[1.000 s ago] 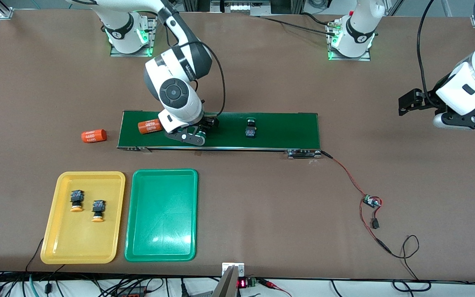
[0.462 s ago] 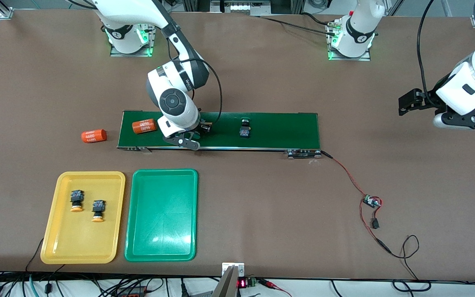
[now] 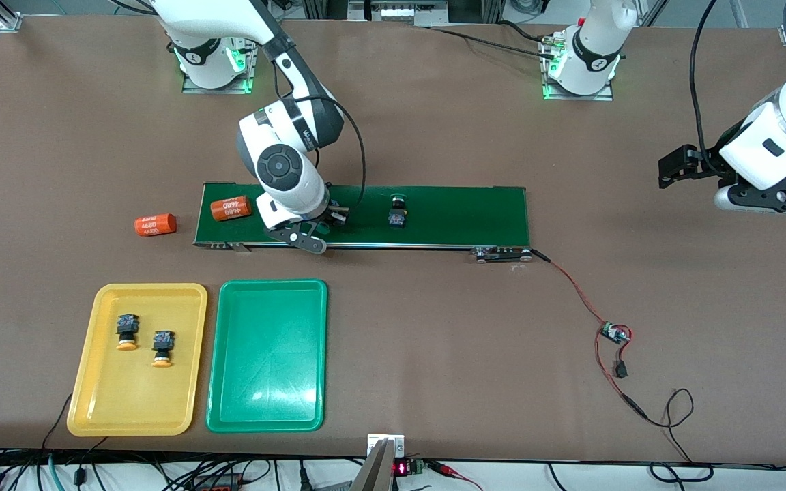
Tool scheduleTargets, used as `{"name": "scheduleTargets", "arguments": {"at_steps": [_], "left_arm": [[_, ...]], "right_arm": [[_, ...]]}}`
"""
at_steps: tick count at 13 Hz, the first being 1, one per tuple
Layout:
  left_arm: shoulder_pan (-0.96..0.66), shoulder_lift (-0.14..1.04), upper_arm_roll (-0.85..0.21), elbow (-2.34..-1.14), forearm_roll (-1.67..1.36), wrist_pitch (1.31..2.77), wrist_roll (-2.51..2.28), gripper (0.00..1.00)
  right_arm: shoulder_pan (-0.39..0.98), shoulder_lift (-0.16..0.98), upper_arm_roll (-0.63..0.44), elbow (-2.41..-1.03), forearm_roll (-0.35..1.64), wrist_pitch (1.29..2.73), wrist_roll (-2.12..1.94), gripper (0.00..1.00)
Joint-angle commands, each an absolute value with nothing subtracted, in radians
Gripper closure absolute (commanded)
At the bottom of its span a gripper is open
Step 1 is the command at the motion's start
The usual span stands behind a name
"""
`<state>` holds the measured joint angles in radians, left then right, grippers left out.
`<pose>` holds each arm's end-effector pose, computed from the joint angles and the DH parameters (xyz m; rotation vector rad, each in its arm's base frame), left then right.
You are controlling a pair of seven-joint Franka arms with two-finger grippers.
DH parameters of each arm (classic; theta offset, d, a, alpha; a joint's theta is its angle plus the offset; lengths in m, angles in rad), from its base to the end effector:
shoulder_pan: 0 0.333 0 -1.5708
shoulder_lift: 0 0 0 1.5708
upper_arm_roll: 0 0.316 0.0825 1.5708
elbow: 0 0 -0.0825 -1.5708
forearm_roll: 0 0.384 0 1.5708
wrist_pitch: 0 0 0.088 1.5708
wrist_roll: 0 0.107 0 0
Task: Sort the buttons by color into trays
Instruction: 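Carry the green button over the green tray with the right gripper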
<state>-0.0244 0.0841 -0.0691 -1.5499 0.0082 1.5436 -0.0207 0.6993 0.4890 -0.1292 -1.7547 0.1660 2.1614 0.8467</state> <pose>0.5728 -0.0512 0.5846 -3.1288 0.1142 0.1409 0.5418 0.3635 0.2869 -3.0802 0.5634 0.1651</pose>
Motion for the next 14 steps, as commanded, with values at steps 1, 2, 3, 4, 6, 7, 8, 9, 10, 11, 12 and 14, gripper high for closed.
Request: {"name": "scheduleTargets", "arguments": {"at_steps": [1,2,3,4,6,7,8,9,10,11,12,14], "left_arm": [[-0.026,0.087,-0.078,-1.523,0.029,1.514,-0.021,0.00],[-0.026,0.089,-0.078,-1.523,0.029,1.514,-0.021,0.00],[-0.026,0.087,-0.078,-1.523,0.026,1.513,-0.023,0.00],[-0.026,0.087,-0.078,-1.523,0.026,1.506,-0.023,0.00],[-0.025,0.089,-0.075,-1.523,0.023,1.506,-0.023,0.00],[-0.025,0.089,-0.074,-1.522,0.026,1.508,-0.021,0.00],[-0.025,0.089,-0.072,-1.522,0.029,1.508,-0.021,0.00],[-0.025,0.089,-0.074,-1.508,0.029,1.506,-0.023,0.00],[-0.025,0.090,-0.075,-1.505,0.031,1.506,-0.021,0.00],[-0.026,0.091,-0.075,-1.503,0.031,1.506,-0.021,0.00],[-0.026,0.091,-0.075,-1.503,0.031,1.506,-0.021,0.00],[-0.026,0.091,-0.075,-1.503,0.031,1.506,-0.021,0.00]], "right_arm": [[0.686,0.504,-0.210,-1.578,0.121,2.036,0.858,1.00],[0.677,0.532,-0.233,-1.537,0.076,2.031,0.850,1.00],[0.666,0.561,-0.241,-1.520,0.014,2.034,0.844,1.00],[0.644,0.590,-0.244,-1.493,-0.039,2.042,0.804,1.00],[0.586,0.632,-0.244,-1.438,-0.057,2.051,0.660,1.00],[0.540,0.640,-0.241,-1.416,-0.049,2.069,0.590,1.00],[0.517,0.646,-0.238,-1.410,-0.049,2.088,0.534,1.00],[0.499,0.655,-0.238,-1.410,-0.048,2.115,0.481,1.00],[0.488,0.673,-0.238,-1.410,-0.049,2.138,0.445,1.00],[0.471,0.701,-0.238,-1.410,-0.048,2.178,0.419,1.00],[0.441,0.721,-0.235,-1.410,-0.037,2.212,0.405,1.00],[0.437,0.758,-0.235,-1.410,-0.012,2.256,0.391,1.00]]}}
